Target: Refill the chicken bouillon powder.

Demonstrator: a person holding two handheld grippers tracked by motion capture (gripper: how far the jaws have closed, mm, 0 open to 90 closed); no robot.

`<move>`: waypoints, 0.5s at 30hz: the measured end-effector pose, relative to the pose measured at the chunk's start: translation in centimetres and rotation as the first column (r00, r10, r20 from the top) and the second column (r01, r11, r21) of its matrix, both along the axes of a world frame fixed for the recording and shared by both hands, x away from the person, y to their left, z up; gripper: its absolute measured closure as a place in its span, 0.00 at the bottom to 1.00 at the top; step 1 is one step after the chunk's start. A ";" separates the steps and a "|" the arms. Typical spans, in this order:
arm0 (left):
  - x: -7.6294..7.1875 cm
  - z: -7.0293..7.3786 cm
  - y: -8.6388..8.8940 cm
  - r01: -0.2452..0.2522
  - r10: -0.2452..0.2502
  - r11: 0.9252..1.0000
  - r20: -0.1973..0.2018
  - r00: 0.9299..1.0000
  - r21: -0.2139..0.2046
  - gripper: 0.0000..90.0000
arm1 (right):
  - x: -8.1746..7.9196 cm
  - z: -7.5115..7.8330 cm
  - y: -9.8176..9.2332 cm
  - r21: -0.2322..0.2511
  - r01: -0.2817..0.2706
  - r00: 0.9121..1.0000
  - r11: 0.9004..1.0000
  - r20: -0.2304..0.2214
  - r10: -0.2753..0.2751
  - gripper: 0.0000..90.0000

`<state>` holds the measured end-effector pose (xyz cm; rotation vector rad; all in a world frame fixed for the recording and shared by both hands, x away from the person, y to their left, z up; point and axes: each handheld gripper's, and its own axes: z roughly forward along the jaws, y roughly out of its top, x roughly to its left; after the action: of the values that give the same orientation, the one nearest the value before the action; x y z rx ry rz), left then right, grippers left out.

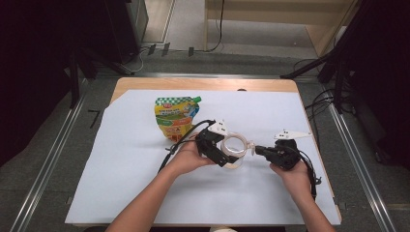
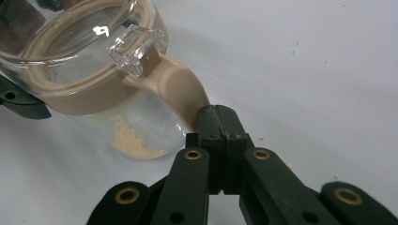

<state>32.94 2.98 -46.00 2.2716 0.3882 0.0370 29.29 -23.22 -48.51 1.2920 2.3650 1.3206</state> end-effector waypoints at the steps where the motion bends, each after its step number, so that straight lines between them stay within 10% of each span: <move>1: 0.0 0.0 0.0 -0.001 0.001 1.000 0.005 1.000 0.001 0.11 | 0.0 0.0 0.0 -0.001 0.000 1.000 1.000 0.000 0.000 1.00; 5: -0.6 0.3 -0.1 0.005 -0.006 1.000 0.080 0.997 0.020 0.12 | 0.0 0.0 0.0 0.000 0.003 1.000 1.000 -0.001 -0.003 1.00; 15: -0.3 1.2 -0.3 0.007 -0.008 1.000 0.059 0.998 0.018 0.13 | 0.0 0.0 0.0 0.002 0.004 1.000 1.000 -0.004 -0.004 1.00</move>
<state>32.63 2.68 -44.82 2.2837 0.3496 0.1046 29.29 -23.19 -48.53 1.3011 2.3632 1.3200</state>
